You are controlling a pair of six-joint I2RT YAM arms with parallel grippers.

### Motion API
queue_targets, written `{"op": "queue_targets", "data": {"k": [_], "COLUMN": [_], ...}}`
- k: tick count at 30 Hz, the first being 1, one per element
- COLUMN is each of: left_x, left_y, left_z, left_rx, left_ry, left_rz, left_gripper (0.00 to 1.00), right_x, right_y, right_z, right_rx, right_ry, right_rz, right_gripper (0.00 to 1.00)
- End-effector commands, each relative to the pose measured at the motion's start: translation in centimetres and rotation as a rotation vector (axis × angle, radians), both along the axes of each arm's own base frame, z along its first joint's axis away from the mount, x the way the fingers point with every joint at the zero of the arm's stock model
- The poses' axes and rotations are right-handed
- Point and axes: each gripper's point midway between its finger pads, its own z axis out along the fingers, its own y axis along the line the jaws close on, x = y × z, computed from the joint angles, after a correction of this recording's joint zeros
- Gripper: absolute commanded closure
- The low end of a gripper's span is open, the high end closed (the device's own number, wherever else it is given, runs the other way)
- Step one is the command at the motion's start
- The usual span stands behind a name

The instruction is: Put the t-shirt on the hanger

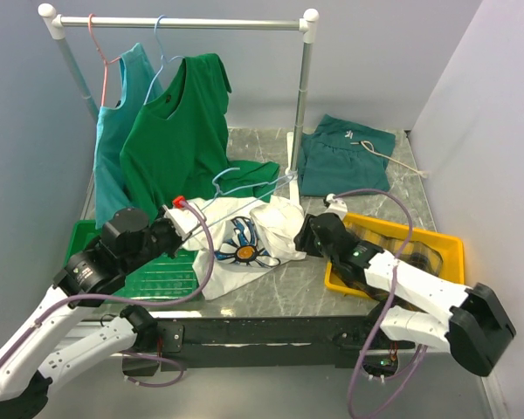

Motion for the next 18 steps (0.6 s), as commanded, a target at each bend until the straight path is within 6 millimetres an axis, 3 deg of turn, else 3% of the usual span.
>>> {"op": "queue_targets", "data": {"k": [1,5,15,18], "left_x": [-0.2,-0.1,0.2,0.0], "left_y": [-0.3,-0.3,-1.2,-1.4], "left_z": [-0.6,-2.6,-4.6,-4.9], "left_rx": [0.056,0.113,0.186,0.199], "left_ry": [-0.006,0.012,0.065,0.077], "left_rz": [-0.052,-0.057,-0.074,-0.085], "left_gripper": [0.99,0.99,0.99,0.99], "right_x": [1.5,1.5,2.0,2.1], "right_y": [0.5,0.3,1.0,0.7], "right_z": [1.2,1.2,1.5,1.9], "right_rx": [0.014,0.023,0.034,0.033], "right_ry": [-0.023,-0.037,-0.04,-0.054], "right_rz": [-0.035,-0.049,-0.038,-0.053], "right_gripper": [0.45,0.49,0.92,0.97]}}
